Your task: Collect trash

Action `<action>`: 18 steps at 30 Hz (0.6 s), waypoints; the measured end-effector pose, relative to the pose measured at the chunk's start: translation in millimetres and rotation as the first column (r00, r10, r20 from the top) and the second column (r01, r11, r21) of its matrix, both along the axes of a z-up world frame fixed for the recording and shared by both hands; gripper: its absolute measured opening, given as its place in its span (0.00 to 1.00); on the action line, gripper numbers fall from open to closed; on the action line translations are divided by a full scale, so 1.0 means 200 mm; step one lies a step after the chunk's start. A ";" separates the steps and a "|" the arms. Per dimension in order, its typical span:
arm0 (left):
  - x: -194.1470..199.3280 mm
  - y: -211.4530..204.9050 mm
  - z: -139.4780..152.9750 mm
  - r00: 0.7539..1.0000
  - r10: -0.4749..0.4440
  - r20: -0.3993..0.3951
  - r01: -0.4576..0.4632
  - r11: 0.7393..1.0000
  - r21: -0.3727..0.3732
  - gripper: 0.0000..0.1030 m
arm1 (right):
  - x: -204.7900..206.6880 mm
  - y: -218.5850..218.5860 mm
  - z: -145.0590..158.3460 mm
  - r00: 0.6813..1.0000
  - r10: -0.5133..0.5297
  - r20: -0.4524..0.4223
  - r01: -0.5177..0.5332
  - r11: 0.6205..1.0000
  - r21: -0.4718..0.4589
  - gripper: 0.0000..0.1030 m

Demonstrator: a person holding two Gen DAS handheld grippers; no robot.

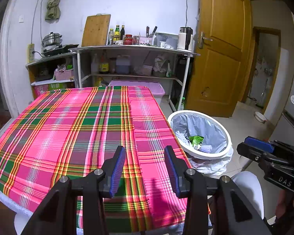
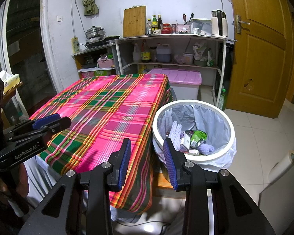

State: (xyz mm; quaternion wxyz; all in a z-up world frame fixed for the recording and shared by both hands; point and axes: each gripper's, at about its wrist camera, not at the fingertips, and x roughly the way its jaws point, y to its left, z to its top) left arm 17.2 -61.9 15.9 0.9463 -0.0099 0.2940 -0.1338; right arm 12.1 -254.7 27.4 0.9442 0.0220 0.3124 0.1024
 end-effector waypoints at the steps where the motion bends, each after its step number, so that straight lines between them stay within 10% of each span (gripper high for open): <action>1: 0.00 0.00 0.00 1.000 -0.001 0.000 0.001 1.000 0.000 0.40 | 0.00 0.00 0.00 1.000 0.000 0.000 0.000 1.000 0.000 0.34; 18: 0.00 0.00 -0.01 1.000 0.005 -0.009 -0.005 1.000 0.002 0.40 | 0.00 0.00 0.00 1.000 0.000 -0.001 0.000 1.000 -0.001 0.34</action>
